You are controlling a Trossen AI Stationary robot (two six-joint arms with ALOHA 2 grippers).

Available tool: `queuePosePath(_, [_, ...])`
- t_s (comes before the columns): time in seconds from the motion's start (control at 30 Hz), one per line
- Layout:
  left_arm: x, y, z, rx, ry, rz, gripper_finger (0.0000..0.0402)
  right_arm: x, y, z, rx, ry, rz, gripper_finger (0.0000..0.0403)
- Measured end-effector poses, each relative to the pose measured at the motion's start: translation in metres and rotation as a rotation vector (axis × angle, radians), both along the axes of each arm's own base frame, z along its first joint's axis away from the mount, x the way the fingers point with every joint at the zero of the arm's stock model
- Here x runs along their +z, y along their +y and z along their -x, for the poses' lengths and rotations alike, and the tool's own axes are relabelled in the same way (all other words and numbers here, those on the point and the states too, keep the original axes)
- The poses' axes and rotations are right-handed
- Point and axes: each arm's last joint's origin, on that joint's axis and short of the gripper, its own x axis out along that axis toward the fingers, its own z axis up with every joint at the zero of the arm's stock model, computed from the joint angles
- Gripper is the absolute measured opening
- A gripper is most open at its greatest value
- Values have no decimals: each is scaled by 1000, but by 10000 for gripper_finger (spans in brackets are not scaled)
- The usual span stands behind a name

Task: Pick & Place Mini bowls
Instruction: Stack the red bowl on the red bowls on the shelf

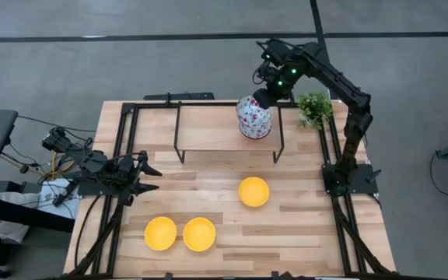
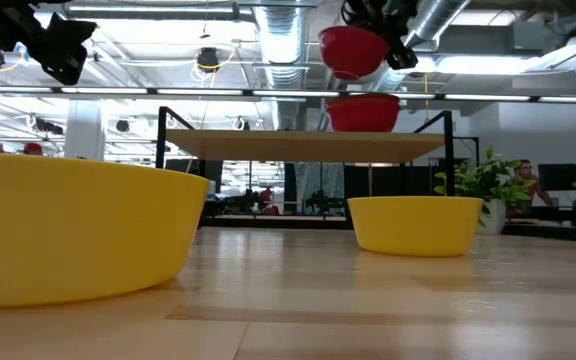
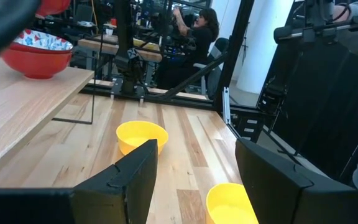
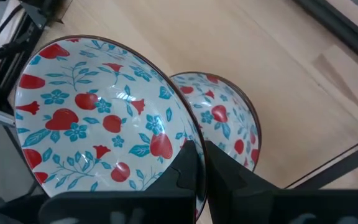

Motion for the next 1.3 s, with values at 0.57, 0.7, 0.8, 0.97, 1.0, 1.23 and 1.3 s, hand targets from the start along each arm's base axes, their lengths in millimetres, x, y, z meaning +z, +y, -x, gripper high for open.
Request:
queuePosePath(0.57, [0, 0, 0, 0, 0, 0, 216, 0, 3, -2, 32, 12, 37, 0])
queuePosePath(0.7, [0, 0, 0, 0, 0, 0, 216, 0, 7, -5, 75, 7, 52, 0])
queuePosePath(0.8, [0, 0, 0, 0, 0, 0, 216, 0, 7, -5, 98, 5, 65, 0])
queuePosePath(0.97, [0, 0, 0, 0, 0, 0, 216, 0, 7, -5, 109, 4, 72, 0])
queuePosePath(1.0, [0, 0, 0, 0, 0, 0, 216, 0, 7, -5, 109, 4, 71, 0])
queuePosePath(1.23, [0, 0, 0, 0, 0, 0, 216, 0, 11, -7, 96, 9, 59, 0])
queuePosePath(1.3, [0, 0, 0, 0, 0, 0, 216, 0, 9, -6, 74, 11, 51, 0])
